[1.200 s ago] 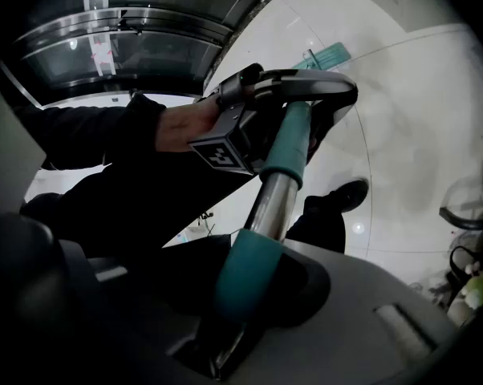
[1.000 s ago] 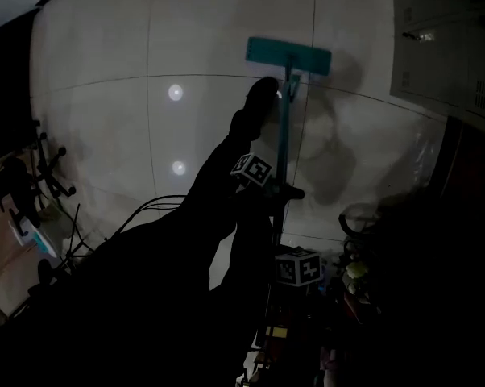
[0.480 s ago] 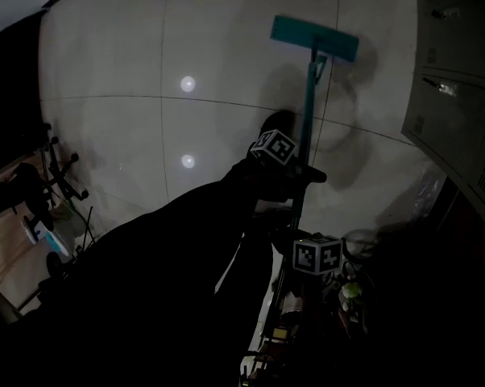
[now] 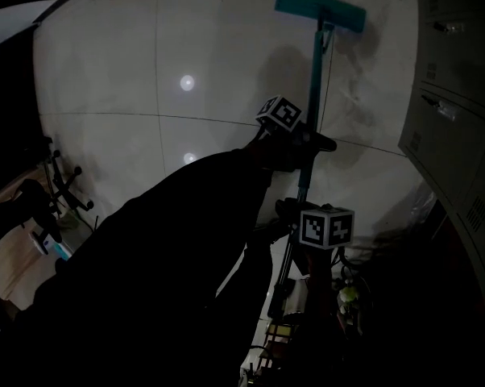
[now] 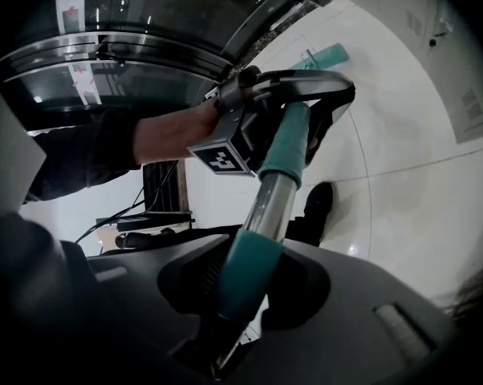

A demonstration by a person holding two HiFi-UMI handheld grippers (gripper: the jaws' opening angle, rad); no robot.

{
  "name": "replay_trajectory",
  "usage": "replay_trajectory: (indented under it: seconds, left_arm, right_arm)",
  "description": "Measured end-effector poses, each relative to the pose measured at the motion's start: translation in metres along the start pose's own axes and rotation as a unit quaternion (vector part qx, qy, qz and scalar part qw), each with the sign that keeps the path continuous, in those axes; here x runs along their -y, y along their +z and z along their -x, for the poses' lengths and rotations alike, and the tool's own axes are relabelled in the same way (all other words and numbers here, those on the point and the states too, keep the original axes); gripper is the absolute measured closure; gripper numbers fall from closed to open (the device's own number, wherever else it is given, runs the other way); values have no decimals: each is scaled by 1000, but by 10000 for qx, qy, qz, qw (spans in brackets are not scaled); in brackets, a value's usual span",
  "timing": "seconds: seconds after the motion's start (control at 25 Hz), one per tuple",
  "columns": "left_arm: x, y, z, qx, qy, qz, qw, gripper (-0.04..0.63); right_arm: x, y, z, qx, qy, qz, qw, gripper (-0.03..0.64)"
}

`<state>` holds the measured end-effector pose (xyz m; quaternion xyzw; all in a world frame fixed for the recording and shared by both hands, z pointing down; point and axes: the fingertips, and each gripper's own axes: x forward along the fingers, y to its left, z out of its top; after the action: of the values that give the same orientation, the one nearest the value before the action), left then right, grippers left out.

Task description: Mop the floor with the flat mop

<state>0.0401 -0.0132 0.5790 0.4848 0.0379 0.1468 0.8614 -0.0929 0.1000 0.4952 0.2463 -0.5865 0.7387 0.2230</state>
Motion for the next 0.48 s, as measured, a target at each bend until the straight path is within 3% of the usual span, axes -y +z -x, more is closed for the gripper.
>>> replay_trajectory:
  seconds: [0.24, 0.48]
  left_arm:
    - [19, 55, 3, 104, -11, -188, 9998, 574]
    - [27, 62, -4, 248, -21, -273, 9993, 572]
  right_arm:
    - [12, 53, 3, -4, -120, 185, 9998, 505]
    - [17, 56, 12, -37, -173, 269, 9995, 505]
